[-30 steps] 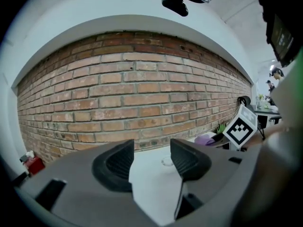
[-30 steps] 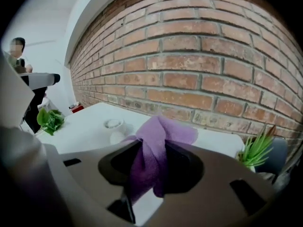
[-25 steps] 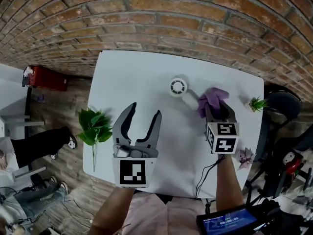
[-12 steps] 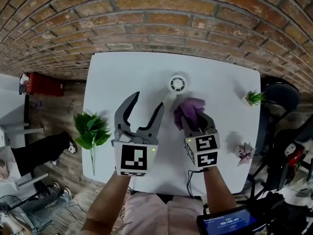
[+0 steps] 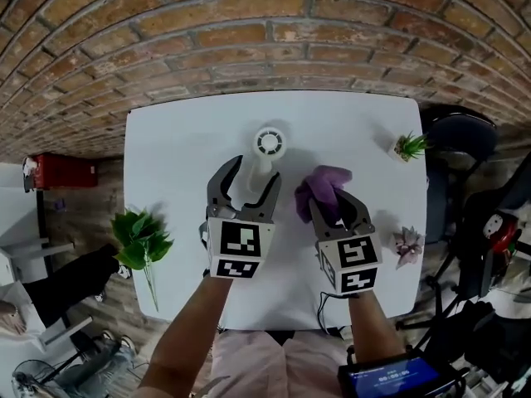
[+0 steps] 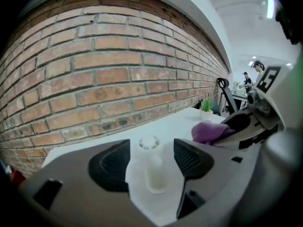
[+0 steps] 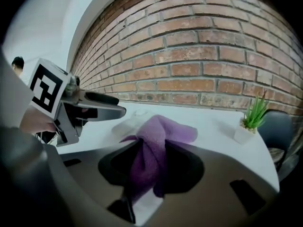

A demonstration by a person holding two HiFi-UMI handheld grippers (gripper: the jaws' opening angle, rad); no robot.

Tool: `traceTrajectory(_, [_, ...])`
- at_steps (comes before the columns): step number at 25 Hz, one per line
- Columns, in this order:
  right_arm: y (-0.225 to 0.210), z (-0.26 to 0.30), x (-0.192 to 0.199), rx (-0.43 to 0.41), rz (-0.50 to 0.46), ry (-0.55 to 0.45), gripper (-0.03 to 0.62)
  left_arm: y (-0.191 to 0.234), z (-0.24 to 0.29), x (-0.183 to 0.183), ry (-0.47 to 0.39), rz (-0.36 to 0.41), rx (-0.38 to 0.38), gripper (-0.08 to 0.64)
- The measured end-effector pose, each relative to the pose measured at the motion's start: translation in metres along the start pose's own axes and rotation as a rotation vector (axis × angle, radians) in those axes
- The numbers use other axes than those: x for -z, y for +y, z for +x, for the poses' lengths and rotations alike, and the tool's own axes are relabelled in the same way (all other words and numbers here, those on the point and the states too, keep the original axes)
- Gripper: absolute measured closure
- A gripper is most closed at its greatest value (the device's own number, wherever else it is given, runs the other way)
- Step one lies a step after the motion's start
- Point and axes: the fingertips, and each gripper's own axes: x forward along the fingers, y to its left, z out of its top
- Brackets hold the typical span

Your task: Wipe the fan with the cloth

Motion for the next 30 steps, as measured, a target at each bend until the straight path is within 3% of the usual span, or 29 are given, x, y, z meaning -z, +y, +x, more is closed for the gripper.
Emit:
traceTrajectory(10, [-0.014, -0.007, 0.009, 0.030, 0.019, 0.010, 0.450, -0.008, 0.037, 0.046, 0.162, -0.017, 0.046, 0.268])
traceTrajectory(14, [-0.015, -0.009, 0.011, 0.029, 0.015, 0.015, 0.451, -0.007, 0.040, 0.056, 0.204, -0.018, 0.046, 0.351])
traceTrajectory(19, [-0.016, -0.012, 0.013, 0.029, 0.012, 0.014, 0.450, -0.006, 0.041, 0.060, 0.216, -0.007, 0.060, 0.365])
traceTrajectory(26, [-0.007, -0.018, 0.014, 0.005, -0.001, 0.014, 0.451, -0.027, 0.025, 0.069, 0.259, 0.086, 0.130, 0.370])
traceTrajectory(30, [0.008, -0.022, 0.025, -0.063, -0.030, 0.049, 0.451, -0.047, 0.007, 0.078, 0.293, 0.141, 0.190, 0.371])
